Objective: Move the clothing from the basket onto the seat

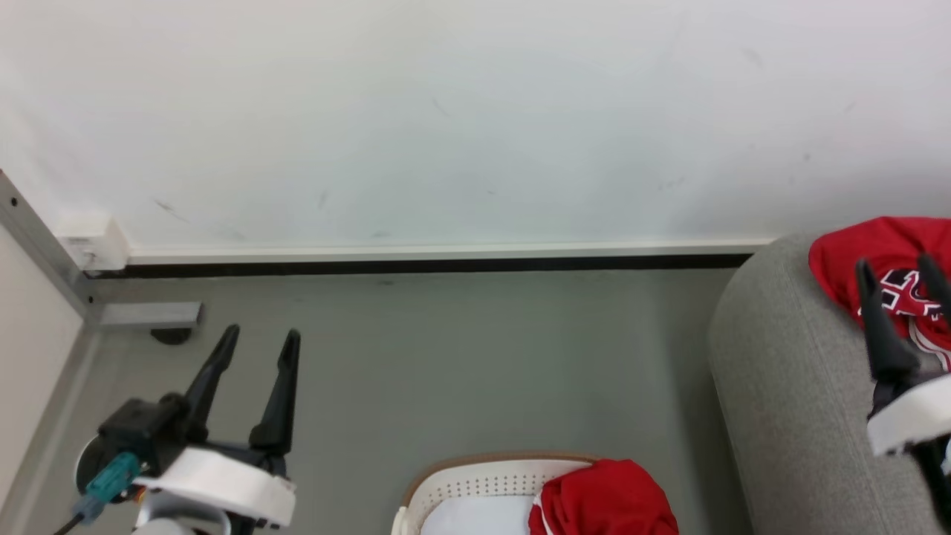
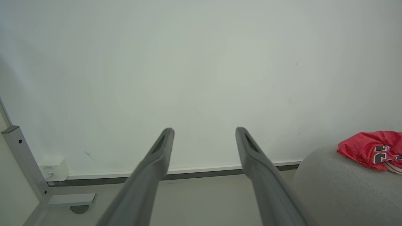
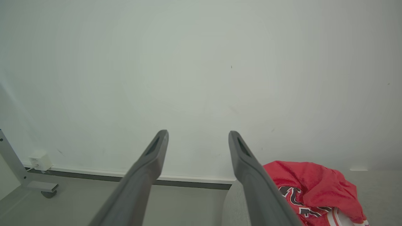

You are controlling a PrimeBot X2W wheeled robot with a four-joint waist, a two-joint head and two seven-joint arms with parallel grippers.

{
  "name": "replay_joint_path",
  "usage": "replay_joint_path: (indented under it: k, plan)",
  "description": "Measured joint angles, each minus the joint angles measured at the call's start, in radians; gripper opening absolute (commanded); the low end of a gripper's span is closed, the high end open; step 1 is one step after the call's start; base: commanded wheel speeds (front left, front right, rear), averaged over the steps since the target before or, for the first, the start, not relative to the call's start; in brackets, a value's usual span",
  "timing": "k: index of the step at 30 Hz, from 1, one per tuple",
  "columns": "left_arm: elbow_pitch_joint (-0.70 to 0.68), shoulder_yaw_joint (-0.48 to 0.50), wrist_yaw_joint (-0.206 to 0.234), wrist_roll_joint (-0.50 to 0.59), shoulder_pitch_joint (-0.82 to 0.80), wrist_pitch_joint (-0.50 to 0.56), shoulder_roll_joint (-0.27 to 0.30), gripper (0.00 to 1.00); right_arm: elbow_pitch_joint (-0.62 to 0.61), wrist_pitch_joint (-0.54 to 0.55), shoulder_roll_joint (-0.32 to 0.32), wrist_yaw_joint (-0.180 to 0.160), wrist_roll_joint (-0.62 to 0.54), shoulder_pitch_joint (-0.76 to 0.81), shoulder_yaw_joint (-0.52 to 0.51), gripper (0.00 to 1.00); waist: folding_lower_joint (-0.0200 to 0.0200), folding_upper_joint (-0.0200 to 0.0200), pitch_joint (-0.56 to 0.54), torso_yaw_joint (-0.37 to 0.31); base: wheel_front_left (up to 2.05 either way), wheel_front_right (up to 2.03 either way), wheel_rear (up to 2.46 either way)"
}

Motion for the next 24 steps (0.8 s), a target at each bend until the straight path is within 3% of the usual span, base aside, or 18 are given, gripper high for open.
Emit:
replay_joint_path:
  k: [7, 16, 24]
  plan:
    - [-0.018, 0.117, -0.021, 0.084, 0.128, 0.0, -0.081, 1.0, -0.034, -0.13, 0.11, 0.0, -0.052, 0.169, 0.003, 1.0, 0.0001, 0.0, -0.028, 0.016, 0.0, 0.0, 0.0]
    - [0.02, 0.219, -0.116, 0.169, 0.217, 0.0, -0.191, 1.0, 0.034, -0.275, 0.181, 0.0, -0.1, 0.271, 0.073, 1.0, 0.0002, 0.0, -0.027, 0.005, 0.0, 0.0, 0.0]
    - [0.035, 0.285, -0.188, 0.238, 0.223, 0.0, -0.259, 1.0, 0.096, -0.315, 0.227, 0.0, -0.11, 0.276, 0.116, 1.0, 0.0003, 0.0, -0.023, -0.006, 0.0, 0.0, 0.0]
